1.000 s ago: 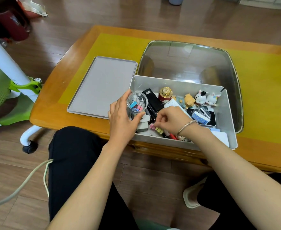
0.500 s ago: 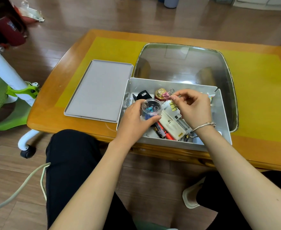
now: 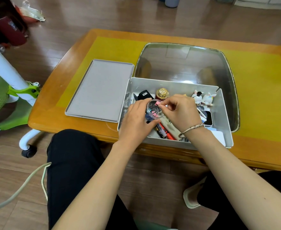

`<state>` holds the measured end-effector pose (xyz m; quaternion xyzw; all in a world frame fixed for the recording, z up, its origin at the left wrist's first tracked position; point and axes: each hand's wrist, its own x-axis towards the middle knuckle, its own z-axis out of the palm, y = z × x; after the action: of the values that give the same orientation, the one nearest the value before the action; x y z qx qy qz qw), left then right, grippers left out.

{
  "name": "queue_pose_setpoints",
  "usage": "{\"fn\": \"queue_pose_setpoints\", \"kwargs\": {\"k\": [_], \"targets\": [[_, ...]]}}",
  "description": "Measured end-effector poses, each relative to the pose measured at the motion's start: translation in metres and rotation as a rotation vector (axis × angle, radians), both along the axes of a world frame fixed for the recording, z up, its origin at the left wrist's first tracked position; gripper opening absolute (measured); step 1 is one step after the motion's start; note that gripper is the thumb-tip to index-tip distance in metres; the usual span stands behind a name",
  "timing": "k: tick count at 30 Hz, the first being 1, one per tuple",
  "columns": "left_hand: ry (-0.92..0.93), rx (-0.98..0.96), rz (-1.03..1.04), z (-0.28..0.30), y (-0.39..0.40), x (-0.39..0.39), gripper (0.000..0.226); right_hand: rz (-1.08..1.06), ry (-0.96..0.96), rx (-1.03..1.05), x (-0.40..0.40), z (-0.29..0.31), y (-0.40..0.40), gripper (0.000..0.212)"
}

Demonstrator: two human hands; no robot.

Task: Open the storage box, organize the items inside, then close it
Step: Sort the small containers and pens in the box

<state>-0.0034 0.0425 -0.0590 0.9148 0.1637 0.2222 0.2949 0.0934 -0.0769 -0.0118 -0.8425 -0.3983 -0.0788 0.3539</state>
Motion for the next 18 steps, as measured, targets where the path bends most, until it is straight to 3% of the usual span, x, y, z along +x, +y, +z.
{"fn": "queue_pose_setpoints", "kwargs": {"k": [4, 9, 13, 18], "targets": [[0.02, 0.068, 0.007, 0.0012, -0.0011, -0.0009, 0.068, 0.054, 0.036, -0.097, -0.0006, 0.0, 0.0029, 0.01], [0.152, -0.09, 0.118, 0.0009, 0.0023, 0.0046, 0.066, -0.09, 0.231, 0.151, 0.0053, 0.002, -0.0028, 0.007], [0.067, 0.011, 0.074, -0.0006, 0.0009, 0.0039, 0.068, -0.065, 0.435, 0.276, 0.0057, 0.0062, -0.0058, 0.019], [0.084, 0.018, 0.066, -0.0007, 0.0015, 0.004, 0.072, -0.003, 0.375, 0.229, -0.0012, 0.009, -0.0024, 0.017]]}}
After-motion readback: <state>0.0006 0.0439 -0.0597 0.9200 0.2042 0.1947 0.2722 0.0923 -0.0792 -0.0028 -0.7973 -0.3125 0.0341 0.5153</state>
